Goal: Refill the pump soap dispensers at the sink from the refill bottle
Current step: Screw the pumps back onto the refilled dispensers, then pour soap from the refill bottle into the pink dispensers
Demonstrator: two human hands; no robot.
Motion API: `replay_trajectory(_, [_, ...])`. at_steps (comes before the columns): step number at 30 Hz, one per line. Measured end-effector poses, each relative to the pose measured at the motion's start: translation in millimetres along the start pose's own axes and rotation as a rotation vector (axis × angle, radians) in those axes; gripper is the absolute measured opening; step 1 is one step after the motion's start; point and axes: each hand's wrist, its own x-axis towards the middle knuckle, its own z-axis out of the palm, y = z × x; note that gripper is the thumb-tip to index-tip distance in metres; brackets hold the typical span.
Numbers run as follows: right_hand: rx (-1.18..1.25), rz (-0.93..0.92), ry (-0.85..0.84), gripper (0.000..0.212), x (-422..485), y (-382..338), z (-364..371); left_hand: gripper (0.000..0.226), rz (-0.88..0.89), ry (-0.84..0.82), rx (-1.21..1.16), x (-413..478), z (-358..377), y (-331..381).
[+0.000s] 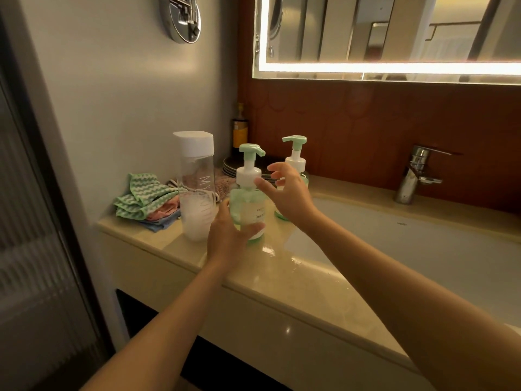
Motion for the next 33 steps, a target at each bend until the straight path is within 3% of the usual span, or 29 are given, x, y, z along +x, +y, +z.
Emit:
replay_trajectory(6, [0.007,0.075,-0.003,0.041,-12,13,-11,0.086,0.068,0.117,-0.009,-3,-1,10])
replay_trajectory(12, [0.019,0.118,-0.013,0.038,-30,20,-47,0.067,0.352,0.257,0.067,-24,3,35])
replay_trajectory(14, [0.023,0.134,0.006,0.035,-36,24,-59,0.063,0.370,0.249,0.016,-29,10,48])
replay_trajectory(23, [-0.051,0.199,0.311,0.010,-123,56,-188,0.053,0.446,-0.063,-0.227,-105,121,147])
replay_trajectory(33, [-0.311,0.279,0.611,0.007,-250,79,-315,0.039,0.372,-0.470,-0.512,-207,226,232])
